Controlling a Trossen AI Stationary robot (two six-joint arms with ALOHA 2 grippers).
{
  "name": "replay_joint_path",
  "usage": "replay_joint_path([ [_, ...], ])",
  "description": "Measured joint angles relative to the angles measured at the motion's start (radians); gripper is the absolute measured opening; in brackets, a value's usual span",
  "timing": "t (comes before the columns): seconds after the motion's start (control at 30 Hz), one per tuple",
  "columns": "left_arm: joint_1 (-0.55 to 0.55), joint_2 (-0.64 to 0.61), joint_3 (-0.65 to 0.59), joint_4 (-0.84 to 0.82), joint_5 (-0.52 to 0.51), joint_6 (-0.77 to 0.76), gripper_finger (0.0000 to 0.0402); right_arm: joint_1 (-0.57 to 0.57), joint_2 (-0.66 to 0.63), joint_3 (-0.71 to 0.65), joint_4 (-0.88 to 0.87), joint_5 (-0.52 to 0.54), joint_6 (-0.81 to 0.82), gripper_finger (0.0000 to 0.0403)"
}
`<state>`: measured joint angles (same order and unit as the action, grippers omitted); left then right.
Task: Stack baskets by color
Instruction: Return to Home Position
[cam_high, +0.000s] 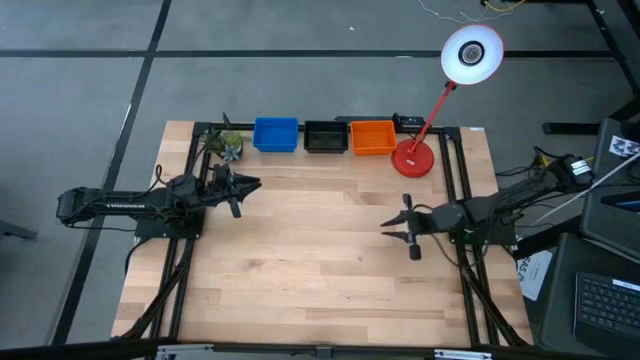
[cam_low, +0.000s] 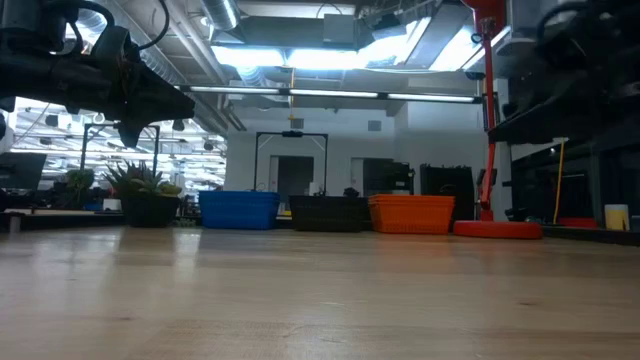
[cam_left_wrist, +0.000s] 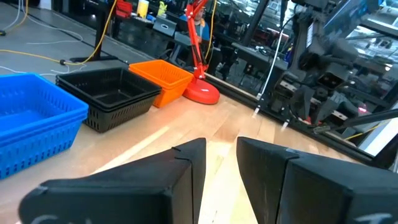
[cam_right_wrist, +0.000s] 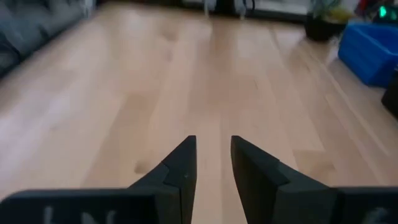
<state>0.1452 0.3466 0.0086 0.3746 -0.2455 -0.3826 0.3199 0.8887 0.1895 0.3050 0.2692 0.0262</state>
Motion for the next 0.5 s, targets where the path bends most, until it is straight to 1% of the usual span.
replay_joint_path([
  [0.07, 0.0, 0.0, 0.0, 0.001, 0.0, 0.0, 0.0082, -0.016, -0.077, -0.08, 0.082, -0.035, -0.004, 0.01],
  [0.1, 0.0, 0.0, 0.0, 0.0, 0.0, 0.0, 0.0082, -0.02, -0.116, -0.108, 0.087, -0.042, 0.004, 0.01],
  [0.23, 0.0, 0.0, 0.0, 0.0, 0.0, 0.0, 0.0082, -0.023, -0.274, -0.175, 0.017, -0.055, 0.021, 0.01],
  [0.33, 0.0, 0.0, 0.0, 0.0, 0.0, 0.0, 0.0082, -0.024, -0.392, -0.182, -0.059, -0.054, 0.005, 0.01],
  [0.5, 0.0, 0.0, 0.0, 0.0, 0.0, 0.0, 0.0082, -0.023, -0.597, -0.182, -0.18, -0.054, -0.069, 0.01],
])
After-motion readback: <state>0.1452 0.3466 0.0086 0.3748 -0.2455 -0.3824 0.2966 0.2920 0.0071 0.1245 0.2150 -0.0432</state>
